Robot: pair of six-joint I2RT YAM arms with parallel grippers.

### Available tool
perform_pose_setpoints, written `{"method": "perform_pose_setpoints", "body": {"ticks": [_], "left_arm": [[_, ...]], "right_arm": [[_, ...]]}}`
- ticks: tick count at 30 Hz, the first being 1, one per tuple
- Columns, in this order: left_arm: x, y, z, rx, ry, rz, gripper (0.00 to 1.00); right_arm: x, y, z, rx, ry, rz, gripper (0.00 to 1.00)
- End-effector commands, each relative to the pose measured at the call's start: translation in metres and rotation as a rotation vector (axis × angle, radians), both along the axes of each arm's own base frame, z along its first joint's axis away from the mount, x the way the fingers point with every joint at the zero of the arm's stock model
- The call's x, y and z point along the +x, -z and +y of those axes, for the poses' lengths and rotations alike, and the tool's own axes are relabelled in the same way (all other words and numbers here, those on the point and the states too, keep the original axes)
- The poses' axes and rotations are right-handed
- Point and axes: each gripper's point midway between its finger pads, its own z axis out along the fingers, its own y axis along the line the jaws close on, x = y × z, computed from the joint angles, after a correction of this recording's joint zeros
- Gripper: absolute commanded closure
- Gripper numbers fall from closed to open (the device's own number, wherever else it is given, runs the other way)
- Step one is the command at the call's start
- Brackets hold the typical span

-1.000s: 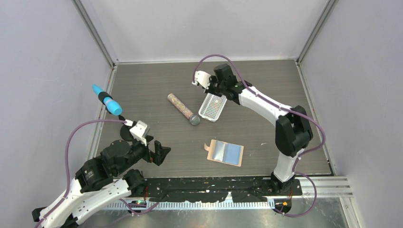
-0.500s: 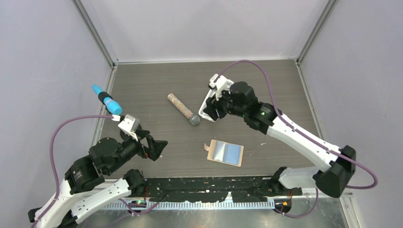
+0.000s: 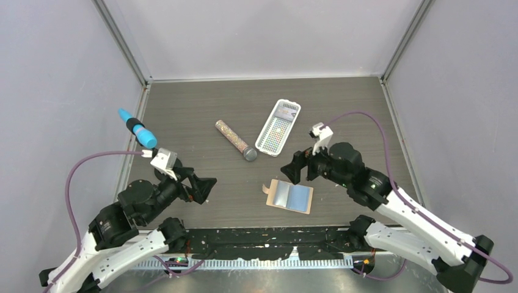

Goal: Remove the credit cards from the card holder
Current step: Reset both arms

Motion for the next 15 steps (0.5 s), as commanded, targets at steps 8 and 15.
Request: {"method": "perform_pose_setpoints", "body": {"ticks": [8, 15], "left_arm": [[0.011, 0.006, 0.003, -0.093, -0.078, -0.032, 0.0], [0.01, 0.012, 0.008, -0.096, -0.093, -0.032, 0.0]], "right_arm": [[0.002, -0.017, -0.054, 0.092, 0.243, -0.129, 0.05], [-0.001, -0.031, -0.058, 0.117, 0.242, -0.159, 0.05]]}}
